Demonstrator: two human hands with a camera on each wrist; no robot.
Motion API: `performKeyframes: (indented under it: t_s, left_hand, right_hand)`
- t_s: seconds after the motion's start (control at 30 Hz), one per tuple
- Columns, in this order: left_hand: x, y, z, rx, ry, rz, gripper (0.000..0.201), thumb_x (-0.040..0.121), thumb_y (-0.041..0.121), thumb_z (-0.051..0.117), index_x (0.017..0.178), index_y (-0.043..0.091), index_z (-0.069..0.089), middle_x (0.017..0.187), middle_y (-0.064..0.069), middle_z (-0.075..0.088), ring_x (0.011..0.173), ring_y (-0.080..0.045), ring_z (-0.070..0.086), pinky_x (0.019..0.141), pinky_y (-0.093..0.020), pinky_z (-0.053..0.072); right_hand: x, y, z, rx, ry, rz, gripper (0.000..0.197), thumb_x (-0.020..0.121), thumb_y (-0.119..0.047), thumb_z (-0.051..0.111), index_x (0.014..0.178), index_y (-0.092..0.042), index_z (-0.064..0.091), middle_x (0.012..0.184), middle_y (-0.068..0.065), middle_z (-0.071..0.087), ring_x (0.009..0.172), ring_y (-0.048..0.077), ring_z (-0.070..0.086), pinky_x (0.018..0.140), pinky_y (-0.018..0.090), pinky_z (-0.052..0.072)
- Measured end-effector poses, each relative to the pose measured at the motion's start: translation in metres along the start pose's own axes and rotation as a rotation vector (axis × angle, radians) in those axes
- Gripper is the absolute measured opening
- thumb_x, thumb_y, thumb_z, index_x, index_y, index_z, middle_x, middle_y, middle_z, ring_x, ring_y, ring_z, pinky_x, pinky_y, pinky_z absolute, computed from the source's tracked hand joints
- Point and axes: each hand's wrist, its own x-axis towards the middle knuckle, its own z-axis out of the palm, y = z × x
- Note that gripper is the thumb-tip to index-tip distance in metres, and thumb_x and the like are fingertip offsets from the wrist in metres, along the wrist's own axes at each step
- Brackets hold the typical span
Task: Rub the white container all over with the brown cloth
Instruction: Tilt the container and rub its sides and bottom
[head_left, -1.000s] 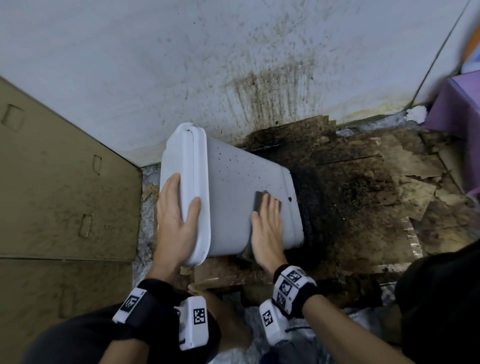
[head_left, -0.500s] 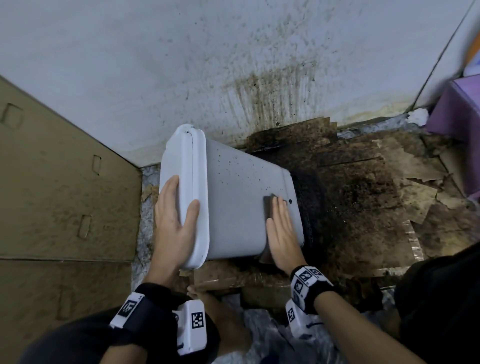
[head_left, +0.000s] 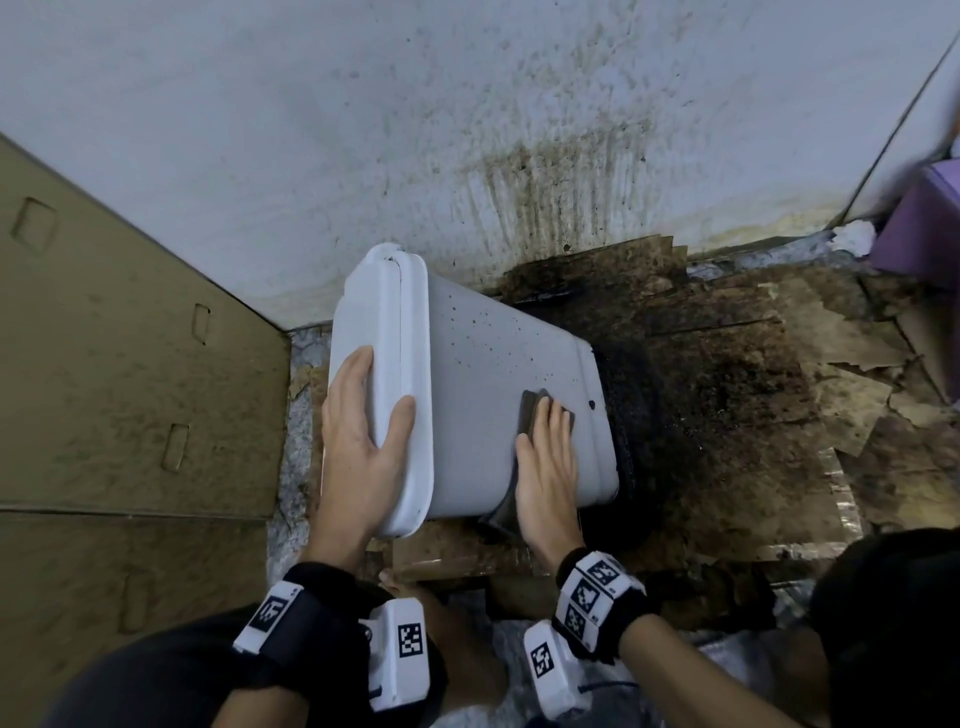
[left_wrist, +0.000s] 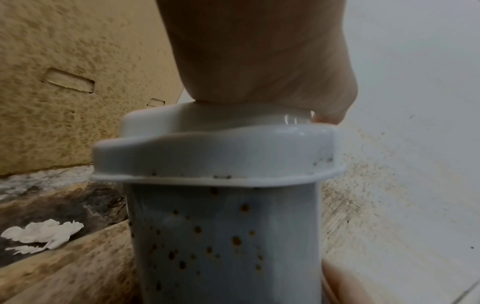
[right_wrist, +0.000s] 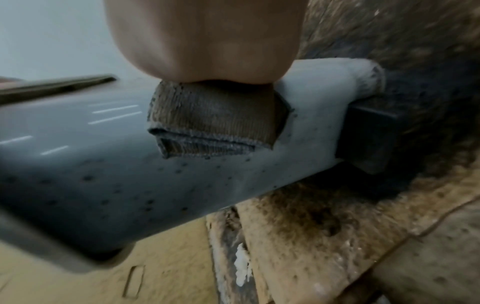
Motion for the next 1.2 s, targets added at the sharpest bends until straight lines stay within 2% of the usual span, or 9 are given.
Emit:
performKeyframes:
  t_s: [0.1, 0.17, 0.23, 0.37, 0.57, 0.7, 0.9, 1.1, 1.2]
  left_hand:
    - [0.0, 0.002, 0.001, -0.005, 0.008, 0.017, 0.071, 0.098, 0.053, 0.047, 0.16, 0.021, 0.034, 0.165, 0.005, 0.033, 0.154, -0.011, 0.026, 0.128, -0.049, 0.025]
    - [0.0, 0.002, 0.002, -0.008, 0.003, 0.015, 0.069, 0.099, 0.051, 0.048, 0.16, 0.021, 0.034, 0.165, 0.005, 0.033, 0.154, -0.011, 0.026, 0.128, -0.048, 0.025]
    - [0.0, 0.001, 0.002, -0.006, 0.0, 0.016, 0.069, 0.1, 0.05, 0.048, 0.161, 0.021, 0.033, 0.165, 0.005, 0.032, 0.154, -0.012, 0.026, 0.128, -0.048, 0.025]
    - [0.001, -0.002, 0.0, -0.006, -0.016, -0.001, 0.073, 0.098, 0.056, 0.045, 0.162, 0.023, 0.031, 0.167, 0.008, 0.029, 0.155, -0.01, 0.024, 0.129, -0.047, 0.023]
    - [-0.001, -0.006, -0.003, 0.002, -0.045, -0.024, 0.076, 0.096, 0.062, 0.042, 0.163, 0.03, 0.027, 0.165, 0.02, 0.024, 0.155, -0.002, 0.018, 0.128, -0.034, 0.018]
    - [-0.001, -0.008, -0.003, 0.003, -0.046, -0.025, 0.077, 0.096, 0.065, 0.041, 0.164, 0.032, 0.026, 0.167, 0.02, 0.023, 0.154, 0.003, 0.017, 0.124, -0.029, 0.018]
    - [0.0, -0.01, -0.003, -0.018, -0.049, -0.023, 0.077, 0.096, 0.062, 0.044, 0.164, 0.03, 0.029, 0.168, 0.02, 0.025, 0.154, 0.006, 0.017, 0.125, -0.032, 0.021]
    - [0.0, -0.009, -0.002, -0.061, -0.012, -0.018, 0.076, 0.093, 0.061, 0.049, 0.161, 0.03, 0.035, 0.166, 0.019, 0.03, 0.152, 0.007, 0.021, 0.126, -0.032, 0.022]
    - [0.0, -0.007, -0.002, -0.056, -0.014, -0.004, 0.076, 0.093, 0.06, 0.049, 0.161, 0.028, 0.036, 0.166, 0.018, 0.031, 0.152, 0.007, 0.022, 0.124, -0.022, 0.021]
  right_hand:
    - [-0.016, -0.022, 0.007, -0.007, -0.02, -0.18, 0.063, 0.105, -0.045, 0.017, 0.163, -0.032, -0.002, 0.17, -0.018, -0.011, 0.154, -0.003, -0.016, 0.125, 0.027, -0.008]
    - [-0.023, -0.032, 0.007, -0.032, -0.059, -0.282, 0.061, 0.107, -0.044, 0.017, 0.164, -0.031, -0.001, 0.17, -0.018, -0.009, 0.155, -0.001, -0.014, 0.124, 0.023, -0.011]
    - [-0.025, -0.038, 0.006, -0.059, -0.089, -0.346, 0.059, 0.109, -0.04, 0.018, 0.164, -0.028, 0.001, 0.171, -0.017, -0.008, 0.156, 0.001, -0.011, 0.125, 0.024, -0.011]
    - [-0.011, -0.047, 0.005, -0.121, -0.17, -0.397, 0.058, 0.111, -0.034, 0.019, 0.163, -0.028, -0.005, 0.171, -0.016, -0.012, 0.155, 0.001, -0.015, 0.128, 0.035, -0.006]
    - [0.033, -0.073, 0.0, -0.164, -0.306, -0.469, 0.061, 0.113, -0.035, 0.02, 0.162, -0.025, -0.014, 0.169, -0.011, -0.024, 0.153, 0.002, -0.025, 0.128, 0.038, -0.011]
    - [0.069, -0.085, -0.002, -0.216, -0.318, -0.517, 0.062, 0.112, -0.038, 0.019, 0.162, -0.025, -0.016, 0.169, -0.009, -0.025, 0.153, 0.002, -0.026, 0.128, 0.038, -0.011]
    - [0.107, -0.056, -0.014, -0.238, -0.277, -0.455, 0.06, 0.112, -0.039, 0.015, 0.161, -0.027, -0.018, 0.168, -0.01, -0.027, 0.153, 0.004, -0.025, 0.128, 0.039, -0.008]
    - [0.126, 0.032, -0.054, -0.305, -0.269, -0.12, 0.06, 0.112, -0.032, 0.016, 0.16, -0.017, -0.016, 0.161, -0.014, -0.025, 0.149, 0.003, -0.023, 0.129, 0.043, -0.002]
    - [0.126, 0.037, -0.055, -0.245, -0.279, -0.036, 0.061, 0.112, -0.033, 0.018, 0.16, -0.017, -0.017, 0.167, -0.004, -0.026, 0.149, 0.004, -0.026, 0.128, 0.042, -0.008]
